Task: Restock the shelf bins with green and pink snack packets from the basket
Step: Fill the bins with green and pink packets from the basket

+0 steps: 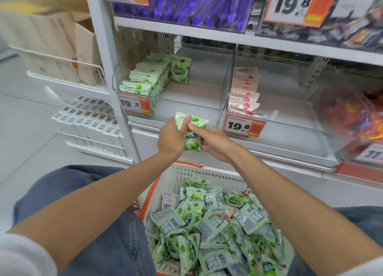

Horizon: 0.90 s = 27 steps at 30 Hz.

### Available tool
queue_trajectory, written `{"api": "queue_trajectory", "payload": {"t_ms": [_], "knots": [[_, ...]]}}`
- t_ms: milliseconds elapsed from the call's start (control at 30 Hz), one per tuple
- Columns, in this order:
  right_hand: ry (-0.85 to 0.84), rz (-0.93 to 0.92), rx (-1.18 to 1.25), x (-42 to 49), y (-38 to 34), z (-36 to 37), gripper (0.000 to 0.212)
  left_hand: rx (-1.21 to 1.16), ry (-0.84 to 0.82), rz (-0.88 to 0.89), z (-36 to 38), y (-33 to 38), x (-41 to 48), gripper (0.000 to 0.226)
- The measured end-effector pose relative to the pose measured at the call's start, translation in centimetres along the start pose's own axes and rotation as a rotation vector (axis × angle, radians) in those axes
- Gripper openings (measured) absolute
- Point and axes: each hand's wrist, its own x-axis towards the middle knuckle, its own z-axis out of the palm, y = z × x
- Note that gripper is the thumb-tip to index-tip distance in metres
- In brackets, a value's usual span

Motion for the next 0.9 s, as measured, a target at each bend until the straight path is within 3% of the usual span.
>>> {"api": "queue_trajectory", "payload": {"t_ms": [100,167,267,500,633,700,767,900], "knots": [[0.130,-0.112,-0.155,1.2,-2.9,0.4,0.027,0.031,0.064,0.045,-1.4,1.8,2.2,0.056],[0.177,-0.161,-0.200,2.6,-4.5,0.4,0.021,0.018,0.056,0.081,-2.2,3.2,4.0,0.056],[0.167,-0.177,-0.117,4.5,-6.5,0.1,0.015,0.002,0.055,0.089,-3.2,4.9,7.0,0.057],[0.213,-0.242,-0.039,10.9,-10.1,-0.1,0.028,-0.027,0.113,0.043,-3.2,6.3,15.2,0.056],[0.084,-0.162,0.079,15.0,-10.8,-0.2,0.020,0.065,0.149,0.036,-2.8,5.4,19.7,0.048],[0.070,-0.121,0.065,16.8,-10.9,-0.4,0.030,0.145,0.093,0.059,-3.0,4.7,22.0,0.048],[0.194,-0.126,0.011,18.9,-10.7,-0.6,0.033,0.287,0.026,0.150,-3.6,4.1,23.7,0.045],[0.532,-0.131,-0.210,24.5,-9.6,-1.2,0.031,0.570,0.051,0.267,-4.9,1.3,25.8,0.032]]}}
